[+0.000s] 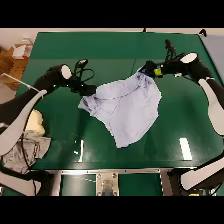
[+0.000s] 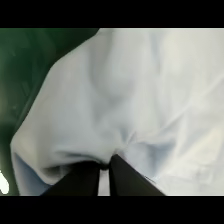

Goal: Fold the shirts.

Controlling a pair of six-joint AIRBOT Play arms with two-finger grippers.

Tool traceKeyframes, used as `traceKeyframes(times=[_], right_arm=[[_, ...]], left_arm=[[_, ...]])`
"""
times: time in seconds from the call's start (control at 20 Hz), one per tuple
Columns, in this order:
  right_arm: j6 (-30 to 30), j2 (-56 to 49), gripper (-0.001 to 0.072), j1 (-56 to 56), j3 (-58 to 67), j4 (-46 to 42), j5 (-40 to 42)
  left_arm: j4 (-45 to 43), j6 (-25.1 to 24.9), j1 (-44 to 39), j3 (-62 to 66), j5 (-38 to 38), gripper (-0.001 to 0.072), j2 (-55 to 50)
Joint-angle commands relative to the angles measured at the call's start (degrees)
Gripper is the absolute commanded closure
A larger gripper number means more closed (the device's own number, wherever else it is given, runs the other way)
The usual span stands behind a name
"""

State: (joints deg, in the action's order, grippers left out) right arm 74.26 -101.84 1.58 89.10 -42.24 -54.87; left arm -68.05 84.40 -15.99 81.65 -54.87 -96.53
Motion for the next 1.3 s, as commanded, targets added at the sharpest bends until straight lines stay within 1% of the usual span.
traceKeyframes(times=[0.0, 0.05, 0.1, 0.2, 0.25, 0.3, 0.35, 0.45, 0.55, 0.7, 0.75, 0.8, 0.95, 1.05, 1.1, 1.15, 1.25], right_arm=[[0.7, -2.5, 0.0276, 2.5, 1.4, 0.2, -3.6], [0.8, -1.0, 0.0278, 4.5, 2.4, 0.2, -6.9], [0.7, 0.9, 0.0278, 6.6, 2.6, 0.1, -10.3], [0.7, 4.3, 0.0306, 9.8, 1.7, -0.9, -17.3], [0.7, 6.3, 0.0306, 11.1, -0.6, -0.9, -20.4], [0.7, 8.9, 0.0307, 11.8, -4.8, -1.4, -22.0], [0.7, 11.7, 0.0308, 12.0, -10.0, -2.3, -22.1], [0.7, 18.1, 0.0311, 12.1, -22.8, -3.4, -21.3], [0.9, 24.5, 0.0340, 12.1, -35.1, -5.0, -20.1], [4.1, 32.5, 0.0336, 11.9, -50.8, -4.9, -16.8], [5.3, 34.0, 0.0322, 11.9, -55.0, -4.7, -16.0], [5.5, 34.6, 0.0278, 11.4, -59.1, -4.1, -14.5], [2.8, 34.5, 0.0278, 5.4, -67.2, 3.0, -6.3], [2.7, 34.5, 0.0282, 0.2, -68.1, 5.6, -1.3], [2.6, 34.5, 0.0322, -1.8, -67.9, 7.2, 0.5], [2.6, 34.5, 0.0441, -3.1, -67.5, 8.1, 2.0], [1.4, 34.5, 0.0642, -3.9, -65.7, 8.2, 2.8]], left_arm=[[0.1, -0.9, 6.4, 9.5, -6.4, -0.0013, -4.5], [0.2, -0.9, 8.6, 12.8, -11.2, 0.0006, -4.5], [0.4, -0.9, 10.4, 15.5, -16.2, 0.0007, -4.5], [2.0, -1.2, 13.2, 17.7, -25.2, 0.0007, -4.3], [2.6, -2.1, 13.7, 17.6, -28.9, 0.0007, -4.2], [2.3, -2.6, 13.7, 16.7, -31.9, 0.0007, -4.1], [2.7, -2.6, 13.6, 14.9, -33.4, 0.0007, -3.7], [4.9, -3.3, 12.9, 9.0, -33.6, 0.0007, -2.1], [6.7, -4.7, 12.0, 2.2, -33.5, 0.0007, -0.1], [7.3, -5.4, 10.5, -4.3, -31.0, 0.0008, 1.9], [7.7, -5.4, 10.5, -4.7, -30.8, 0.0008, 2.1], [8.3, -5.4, 10.5, -4.7, -30.2, 0.0008, 2.1], [11.4, -5.4, 10.5, -4.7, -28.2, 0.0007, 2.1], [13.3, -5.4, 10.5, -4.7, -27.3, 0.0008, 2.1], [13.4, -5.4, 10.5, -4.7, -27.2, 0.0008, 2.1], [13.4, -5.4, 10.5, -4.7, -27.2, 0.0007, 2.1], [13.3, -5.4, 10.5, -4.7, -27.2, 0.0007, 2.1]])
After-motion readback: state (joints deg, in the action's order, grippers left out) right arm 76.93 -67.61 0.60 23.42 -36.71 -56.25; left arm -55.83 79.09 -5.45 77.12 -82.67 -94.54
